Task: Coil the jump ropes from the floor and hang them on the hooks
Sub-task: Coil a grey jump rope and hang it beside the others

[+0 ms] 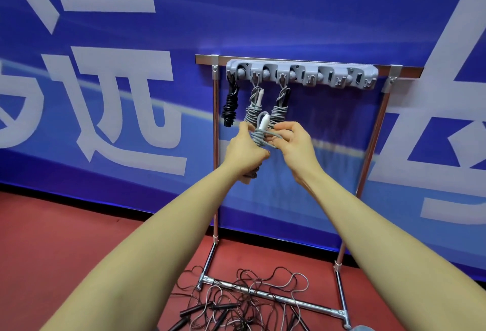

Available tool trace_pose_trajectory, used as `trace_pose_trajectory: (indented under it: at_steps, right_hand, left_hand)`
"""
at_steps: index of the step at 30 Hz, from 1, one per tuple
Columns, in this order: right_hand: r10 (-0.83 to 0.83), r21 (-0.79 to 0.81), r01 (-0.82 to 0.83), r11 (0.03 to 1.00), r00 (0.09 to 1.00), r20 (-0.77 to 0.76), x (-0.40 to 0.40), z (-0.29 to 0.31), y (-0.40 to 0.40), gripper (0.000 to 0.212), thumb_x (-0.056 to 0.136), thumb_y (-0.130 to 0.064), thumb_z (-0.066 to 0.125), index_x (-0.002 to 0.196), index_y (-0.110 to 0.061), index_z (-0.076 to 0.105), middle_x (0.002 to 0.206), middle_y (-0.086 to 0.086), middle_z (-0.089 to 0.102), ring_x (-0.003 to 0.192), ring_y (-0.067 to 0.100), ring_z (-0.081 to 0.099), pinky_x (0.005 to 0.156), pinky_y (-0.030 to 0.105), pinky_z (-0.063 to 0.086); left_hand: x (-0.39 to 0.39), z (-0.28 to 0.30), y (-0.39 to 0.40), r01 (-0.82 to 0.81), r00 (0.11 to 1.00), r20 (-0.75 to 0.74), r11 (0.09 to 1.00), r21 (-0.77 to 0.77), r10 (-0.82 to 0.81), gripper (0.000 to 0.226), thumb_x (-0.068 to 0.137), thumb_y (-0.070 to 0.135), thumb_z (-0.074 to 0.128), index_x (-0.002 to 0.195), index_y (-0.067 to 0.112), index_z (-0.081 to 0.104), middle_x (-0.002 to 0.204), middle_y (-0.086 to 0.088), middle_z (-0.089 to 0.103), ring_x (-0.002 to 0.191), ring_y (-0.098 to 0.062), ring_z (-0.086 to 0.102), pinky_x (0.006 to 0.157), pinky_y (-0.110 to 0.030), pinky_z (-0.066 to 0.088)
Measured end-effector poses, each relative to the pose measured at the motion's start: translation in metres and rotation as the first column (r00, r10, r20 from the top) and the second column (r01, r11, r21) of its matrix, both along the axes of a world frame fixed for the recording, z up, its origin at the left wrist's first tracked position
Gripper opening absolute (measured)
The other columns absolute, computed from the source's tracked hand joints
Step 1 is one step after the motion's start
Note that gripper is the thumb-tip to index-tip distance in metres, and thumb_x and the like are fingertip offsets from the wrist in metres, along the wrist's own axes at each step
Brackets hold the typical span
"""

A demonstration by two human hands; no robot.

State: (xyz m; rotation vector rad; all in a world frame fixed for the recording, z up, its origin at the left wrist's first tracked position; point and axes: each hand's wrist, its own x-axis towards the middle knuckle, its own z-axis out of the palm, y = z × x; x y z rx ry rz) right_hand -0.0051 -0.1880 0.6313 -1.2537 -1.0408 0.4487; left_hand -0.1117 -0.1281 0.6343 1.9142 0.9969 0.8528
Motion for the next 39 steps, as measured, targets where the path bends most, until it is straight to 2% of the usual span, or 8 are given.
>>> trace_pose_trajectory:
  at_steps: [5,7,10,13,17,28,35,39]
  right_hand:
    - [0.024,0.002,-0.024,1.000,0.999,0.025,0.007,0.000,-0.004,0.026,0.090,0.012,0.047,0.109,-0.005,0.051,0.095,0.001,0.068,0.084,0.005,0.067,0.076,0.016,0.052]
    - [0.012,-0.008,-0.011,1.000,0.999,0.052,0.008,0.000,-0.004,0.023,0.090,0.009,0.049,0.107,-0.007,0.051,0.098,0.005,0.069,0.089,0.010,0.068,0.078,0.018,0.053]
    - [-0.046,-0.016,0.048,0.999,0.994,0.096,0.009,0.001,-0.005,0.013,0.089,0.002,0.058,0.095,-0.009,0.053,0.085,0.006,0.068,0.073,0.013,0.068,0.065,0.020,0.052]
    - [-0.110,-0.036,0.114,0.993,0.989,0.099,0.009,0.001,-0.007,0.018,0.087,-0.004,0.065,0.075,-0.011,0.053,0.063,0.009,0.060,0.044,0.005,0.057,0.044,0.015,0.040]
    - [-0.086,-0.003,0.086,0.996,0.993,0.085,0.007,0.000,-0.010,0.012,0.089,-0.007,0.064,0.078,-0.012,0.061,0.063,0.002,0.059,0.047,0.000,0.055,0.048,0.014,0.041]
    - [-0.185,-0.060,0.181,0.982,0.981,-0.057,0.005,0.005,0.000,0.017,0.084,-0.001,0.065,0.075,-0.011,0.055,0.066,0.004,0.058,0.050,0.009,0.048,0.048,0.016,0.041]
    - [-0.200,-0.073,0.213,0.974,0.969,0.146,0.006,0.006,0.002,0.017,0.074,-0.001,0.072,0.069,-0.014,0.062,0.066,-0.001,0.061,0.065,0.011,0.054,0.061,0.021,0.043]
    - [-0.155,-0.127,0.189,0.974,0.959,0.239,0.011,0.006,0.005,0.022,0.079,-0.003,0.069,0.099,-0.011,0.065,0.066,0.000,0.052,0.060,0.009,0.045,0.057,0.017,0.037]
  left_hand:
    - [-0.002,0.002,0.001,0.106,0.994,0.008,0.993,0.048,-0.106,0.066,0.071,0.002,0.054,0.119,0.042,0.033,0.081,-0.013,0.065,0.059,-0.032,0.066,0.052,-0.043,0.056]
    - [0.001,0.000,0.003,0.110,0.994,-0.031,0.990,0.093,-0.108,0.058,0.071,0.002,0.053,0.115,0.038,0.041,0.083,-0.013,0.065,0.062,-0.034,0.068,0.054,-0.048,0.058]
    - [0.004,0.001,0.004,-0.016,0.980,-0.183,0.955,0.295,0.073,0.030,0.075,0.010,0.055,0.098,0.028,0.048,0.080,-0.003,0.062,0.061,-0.028,0.062,0.051,-0.038,0.053]
    - [0.003,0.001,0.004,-0.096,0.937,-0.252,0.873,0.478,0.240,0.017,0.085,0.014,0.053,0.101,0.018,0.048,0.082,-0.004,0.055,0.071,-0.030,0.049,0.056,-0.031,0.036]
    - [-0.001,0.001,0.007,-0.044,0.859,-0.359,0.750,0.660,0.366,0.016,0.090,0.007,0.045,0.104,0.014,0.045,0.093,-0.006,0.056,0.075,-0.032,0.051,0.056,-0.033,0.030]
    - [-0.011,0.001,0.004,0.116,0.694,-0.487,0.585,0.802,0.530,0.048,0.077,-0.006,0.057,0.116,0.016,0.039,0.105,-0.005,0.047,0.087,-0.030,0.054,0.065,-0.035,0.030]
    - [-0.017,0.003,0.000,0.187,0.671,-0.527,0.569,0.801,0.521,0.058,0.072,-0.006,0.063,0.120,0.016,0.039,0.113,-0.004,0.047,0.096,-0.030,0.052,0.068,-0.036,0.031]
    - [-0.016,-0.002,0.003,0.190,0.685,-0.495,0.525,0.830,0.535,0.042,0.083,-0.004,0.053,0.118,0.015,0.040,0.111,-0.004,0.047,0.092,-0.029,0.052,0.066,-0.035,0.029]
